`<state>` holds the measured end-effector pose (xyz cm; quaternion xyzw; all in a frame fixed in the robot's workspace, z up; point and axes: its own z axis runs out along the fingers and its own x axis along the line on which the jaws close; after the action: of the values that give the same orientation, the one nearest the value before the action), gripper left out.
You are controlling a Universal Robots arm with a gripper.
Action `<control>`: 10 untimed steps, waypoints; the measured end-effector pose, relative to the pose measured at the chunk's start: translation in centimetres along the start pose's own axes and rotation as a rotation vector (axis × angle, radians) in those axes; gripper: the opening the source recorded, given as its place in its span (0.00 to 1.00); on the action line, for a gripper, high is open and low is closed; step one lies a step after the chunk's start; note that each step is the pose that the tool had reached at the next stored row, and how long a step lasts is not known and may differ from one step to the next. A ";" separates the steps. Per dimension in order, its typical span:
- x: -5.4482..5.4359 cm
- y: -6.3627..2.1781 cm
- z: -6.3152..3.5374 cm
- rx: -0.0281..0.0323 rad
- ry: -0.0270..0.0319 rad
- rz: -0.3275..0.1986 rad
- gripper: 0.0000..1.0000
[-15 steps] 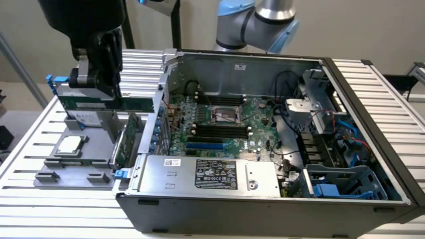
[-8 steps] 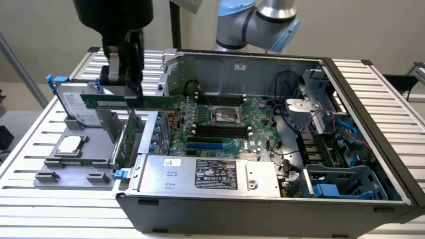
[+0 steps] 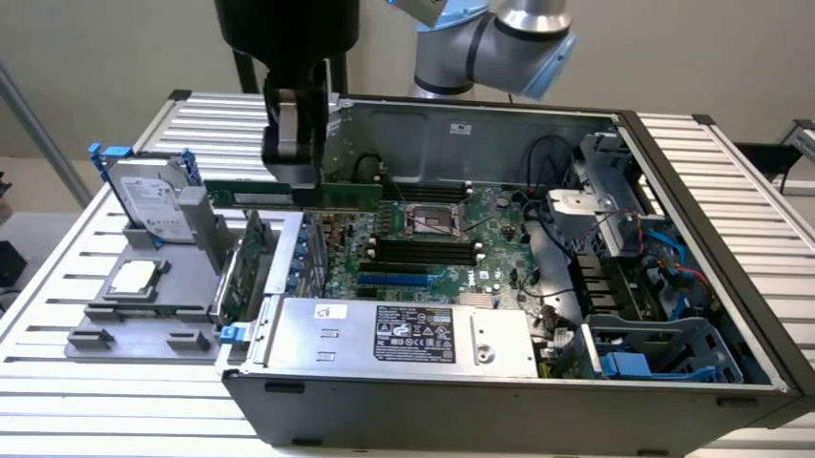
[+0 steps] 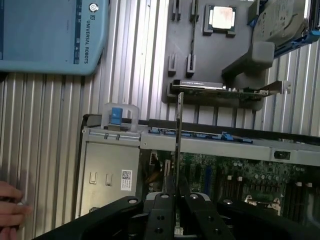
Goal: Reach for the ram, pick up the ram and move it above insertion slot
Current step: 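Pick up the ram and move it above insertion slot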
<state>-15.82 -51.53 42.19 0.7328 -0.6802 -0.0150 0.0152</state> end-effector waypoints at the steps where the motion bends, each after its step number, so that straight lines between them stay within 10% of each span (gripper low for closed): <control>1: 0.0 -0.46 -0.02 -0.0001 0.0001 0.000 0.14; 10: -1.3 -3.69 -0.06 -0.0001 0.0001 0.000 0.14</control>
<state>-12.24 -49.92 42.10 0.7328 -0.6801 -0.0150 0.0153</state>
